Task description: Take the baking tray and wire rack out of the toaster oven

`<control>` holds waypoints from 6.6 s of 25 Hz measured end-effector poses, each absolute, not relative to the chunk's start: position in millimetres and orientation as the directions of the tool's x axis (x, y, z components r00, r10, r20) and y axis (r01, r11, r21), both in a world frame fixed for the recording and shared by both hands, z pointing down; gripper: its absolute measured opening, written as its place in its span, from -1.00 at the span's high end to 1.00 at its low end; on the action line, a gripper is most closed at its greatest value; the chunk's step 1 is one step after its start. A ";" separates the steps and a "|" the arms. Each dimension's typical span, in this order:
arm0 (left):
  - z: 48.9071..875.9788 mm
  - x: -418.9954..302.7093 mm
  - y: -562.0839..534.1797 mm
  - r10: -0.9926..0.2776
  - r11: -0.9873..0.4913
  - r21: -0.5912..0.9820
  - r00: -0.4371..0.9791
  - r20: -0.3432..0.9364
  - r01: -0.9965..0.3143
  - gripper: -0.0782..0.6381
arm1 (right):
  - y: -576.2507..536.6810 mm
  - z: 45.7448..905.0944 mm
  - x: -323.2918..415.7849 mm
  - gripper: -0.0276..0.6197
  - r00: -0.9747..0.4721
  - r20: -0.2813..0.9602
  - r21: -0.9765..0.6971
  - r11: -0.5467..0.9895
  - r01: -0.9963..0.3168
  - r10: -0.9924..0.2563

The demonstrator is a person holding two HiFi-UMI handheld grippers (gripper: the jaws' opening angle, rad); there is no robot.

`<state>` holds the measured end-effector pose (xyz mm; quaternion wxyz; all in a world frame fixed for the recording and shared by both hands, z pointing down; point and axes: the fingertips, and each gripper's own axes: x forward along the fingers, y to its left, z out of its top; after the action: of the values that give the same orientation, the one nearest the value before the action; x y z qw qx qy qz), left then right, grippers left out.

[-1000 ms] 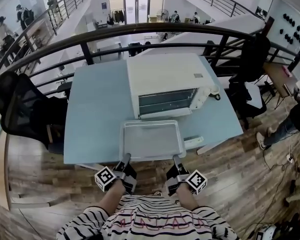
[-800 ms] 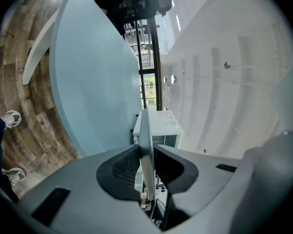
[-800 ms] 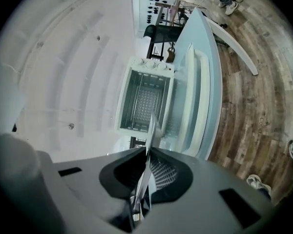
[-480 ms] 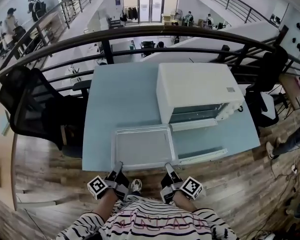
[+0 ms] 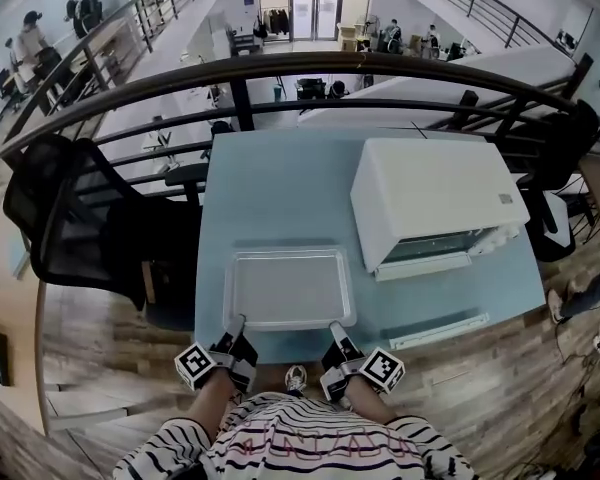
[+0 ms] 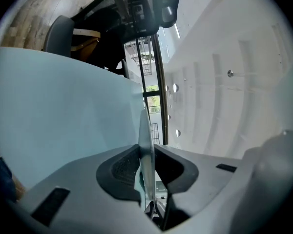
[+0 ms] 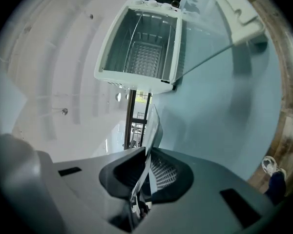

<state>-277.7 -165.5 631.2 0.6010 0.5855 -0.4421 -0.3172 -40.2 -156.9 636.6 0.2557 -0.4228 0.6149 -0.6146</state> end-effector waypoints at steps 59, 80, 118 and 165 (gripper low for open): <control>643.8 -317.8 -383.1 -0.779 -0.054 0.408 0.294 0.554 -0.911 0.03 | -354.9 664.4 -75.2 0.16 -0.450 0.586 -0.586 0.031 -0.810 -0.674; 597.5 -101.9 -200.3 -0.766 -0.348 0.320 0.464 0.445 -0.881 0.03 | -175.0 576.6 115.1 0.17 -0.425 0.395 -0.513 0.189 -0.837 -0.814; 539.5 124.9 -197.0 -0.829 -0.371 0.557 0.535 0.160 -0.743 0.03 | -183.4 553.9 339.7 0.20 -0.247 0.250 -0.671 0.016 -0.741 -0.936; 544.6 91.9 -339.8 -0.967 -0.141 0.940 0.247 -0.063 -0.310 0.14 | -376.1 541.9 368.2 0.79 -0.134 -0.013 -0.958 0.050 -0.282 -0.991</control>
<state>91.9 -339.8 544.6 0.4392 0.6563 -0.4864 -0.3738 368.2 -376.1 541.9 0.3969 -0.5247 0.6064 -0.4466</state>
